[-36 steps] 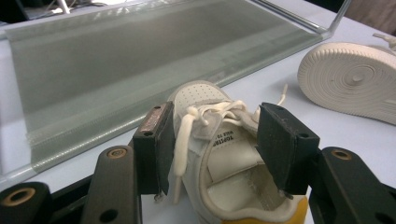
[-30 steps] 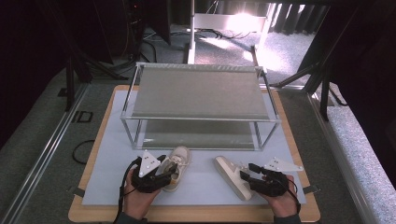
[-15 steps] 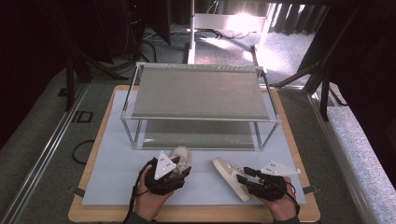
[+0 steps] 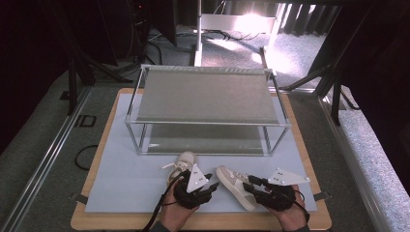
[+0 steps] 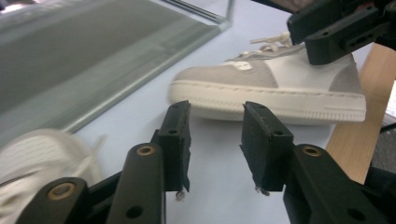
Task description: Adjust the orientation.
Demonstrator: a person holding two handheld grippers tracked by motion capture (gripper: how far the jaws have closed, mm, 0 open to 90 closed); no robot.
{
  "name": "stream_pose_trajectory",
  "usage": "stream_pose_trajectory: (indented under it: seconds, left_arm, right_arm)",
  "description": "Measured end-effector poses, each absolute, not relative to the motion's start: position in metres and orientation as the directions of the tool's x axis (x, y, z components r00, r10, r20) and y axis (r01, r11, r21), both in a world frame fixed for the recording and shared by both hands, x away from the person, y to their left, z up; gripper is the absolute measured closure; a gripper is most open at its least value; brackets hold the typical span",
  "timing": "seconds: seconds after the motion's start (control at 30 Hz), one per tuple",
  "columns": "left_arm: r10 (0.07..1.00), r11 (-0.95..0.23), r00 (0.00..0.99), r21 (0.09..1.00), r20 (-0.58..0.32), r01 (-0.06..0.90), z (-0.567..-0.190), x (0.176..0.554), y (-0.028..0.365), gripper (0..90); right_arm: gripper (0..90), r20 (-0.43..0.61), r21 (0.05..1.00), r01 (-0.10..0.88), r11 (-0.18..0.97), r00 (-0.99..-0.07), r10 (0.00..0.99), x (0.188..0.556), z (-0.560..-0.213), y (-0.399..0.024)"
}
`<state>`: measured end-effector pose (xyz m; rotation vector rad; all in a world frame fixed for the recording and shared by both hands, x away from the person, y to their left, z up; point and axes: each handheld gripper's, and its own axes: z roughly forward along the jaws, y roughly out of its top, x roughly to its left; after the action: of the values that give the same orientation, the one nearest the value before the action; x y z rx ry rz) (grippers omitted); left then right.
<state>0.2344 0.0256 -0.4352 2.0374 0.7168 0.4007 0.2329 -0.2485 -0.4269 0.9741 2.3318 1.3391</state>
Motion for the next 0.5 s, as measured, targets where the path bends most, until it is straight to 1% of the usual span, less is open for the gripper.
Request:
stream_pose_trajectory:
  seconds: [0.17, 0.23, 0.4, 0.5]
  left_arm:
    - [0.6, -0.448, 0.8, 0.83, 0.004, 0.331, -0.443, 0.24, 0.01, 64.2]
    - [0.605, -0.453, 0.796, 0.83, 0.018, 0.325, -0.444, 0.239, 0.009, 64.1]
    - [0.606, -0.447, 0.795, 0.83, 0.006, 0.334, -0.446, 0.24, 0.011, 64.5]
    - [0.611, -0.438, 0.792, 0.832, -0.002, 0.34, -0.447, 0.24, 0.012, 64.1]
  right_arm:
    - [63.0, 0.074, 0.839, 0.408, 0.361, -0.741, 0.667, 0.232, -0.426, -0.246]
    - [62.6, 0.094, 0.839, 0.414, 0.352, -0.749, 0.656, 0.232, -0.427, -0.245]
    - [59.6, 0.031, 0.844, 0.375, 0.383, -0.747, 0.664, 0.229, -0.425, -0.242]
    - [59.5, 0.079, 0.866, 0.385, 0.32, -0.736, 0.672, 0.231, -0.423, -0.25]
